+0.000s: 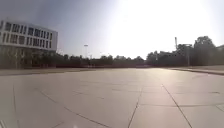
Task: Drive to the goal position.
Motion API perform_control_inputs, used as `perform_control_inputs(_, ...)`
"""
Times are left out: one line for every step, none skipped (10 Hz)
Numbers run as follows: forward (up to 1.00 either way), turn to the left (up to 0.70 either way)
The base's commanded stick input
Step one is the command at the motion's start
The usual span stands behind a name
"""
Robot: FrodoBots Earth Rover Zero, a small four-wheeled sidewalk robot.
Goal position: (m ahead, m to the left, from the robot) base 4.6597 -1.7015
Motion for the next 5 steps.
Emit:
perform_control_inputs(0.07,0.01)
perform_control_inputs(0.07,0.0)
perform_control_inputs(0.07,0.0)
perform_control_inputs(0.07,0.0)
perform_control_inputs(0.06,0.0)
